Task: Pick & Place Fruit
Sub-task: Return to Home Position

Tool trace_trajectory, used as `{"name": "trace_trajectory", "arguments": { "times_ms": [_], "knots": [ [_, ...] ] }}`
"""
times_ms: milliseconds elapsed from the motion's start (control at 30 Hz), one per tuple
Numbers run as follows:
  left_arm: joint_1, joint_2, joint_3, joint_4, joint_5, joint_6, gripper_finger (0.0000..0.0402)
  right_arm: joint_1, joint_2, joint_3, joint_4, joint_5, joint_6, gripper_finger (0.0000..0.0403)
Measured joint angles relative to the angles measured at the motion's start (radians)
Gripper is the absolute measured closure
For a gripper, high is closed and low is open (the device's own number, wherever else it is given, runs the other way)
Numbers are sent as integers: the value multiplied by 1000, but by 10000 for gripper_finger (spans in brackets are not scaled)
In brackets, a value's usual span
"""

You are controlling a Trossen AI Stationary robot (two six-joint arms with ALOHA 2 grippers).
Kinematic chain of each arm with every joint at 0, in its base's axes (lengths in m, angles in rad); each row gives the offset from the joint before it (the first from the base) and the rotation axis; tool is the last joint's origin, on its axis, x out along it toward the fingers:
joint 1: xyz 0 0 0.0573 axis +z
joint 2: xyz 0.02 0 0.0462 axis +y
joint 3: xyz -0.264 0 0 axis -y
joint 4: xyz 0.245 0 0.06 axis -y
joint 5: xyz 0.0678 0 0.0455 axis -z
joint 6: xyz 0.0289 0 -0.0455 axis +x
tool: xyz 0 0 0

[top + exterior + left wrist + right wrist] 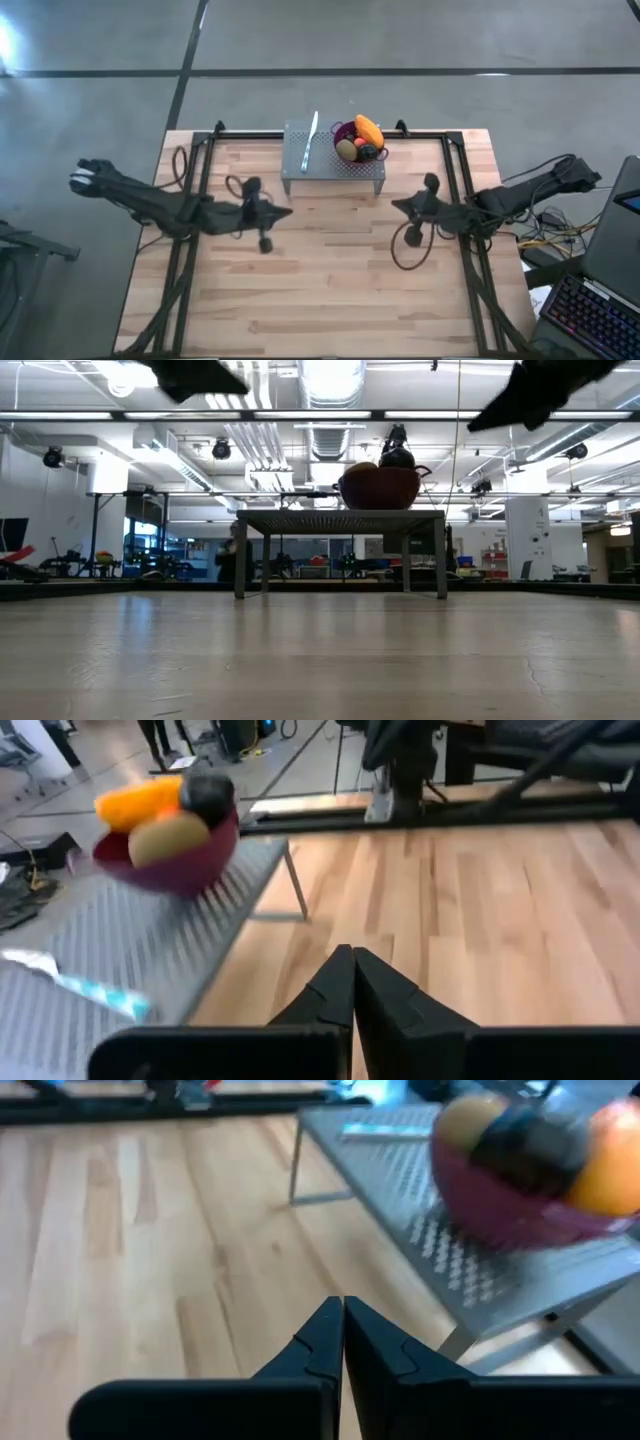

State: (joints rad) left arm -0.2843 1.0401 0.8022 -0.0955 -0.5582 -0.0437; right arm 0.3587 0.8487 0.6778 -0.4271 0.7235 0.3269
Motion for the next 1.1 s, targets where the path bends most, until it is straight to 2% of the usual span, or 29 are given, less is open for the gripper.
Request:
{"name": "trace_trajectory", "arguments": {
  "times_ms": [133,300,400,567,867,1033,1100],
  "knots": [
    [-55,-115,-174,89,-31,-19,397,-6,-54,-114,92,-53,-16,394],
    [-53,-256,-365,272,0,75,395,-57,-154,-221,232,-215,-97,394],
    [-49,-338,-444,341,26,139,394,-94,-203,-249,242,-286,-139,394],
    [-47,-447,-533,350,35,166,398,-153,-244,-289,290,-401,-201,394],
    [-47,-627,-659,350,51,215,394,-199,-312,-478,509,-471,-278,394],
    [-47,-750,-731,349,57,253,396,-222,-417,-555,536,-471,-311,394],
    [-47,-803,-758,348,91,253,395,-228,-467,-576,534,-476,-327,394]
  ]
}}
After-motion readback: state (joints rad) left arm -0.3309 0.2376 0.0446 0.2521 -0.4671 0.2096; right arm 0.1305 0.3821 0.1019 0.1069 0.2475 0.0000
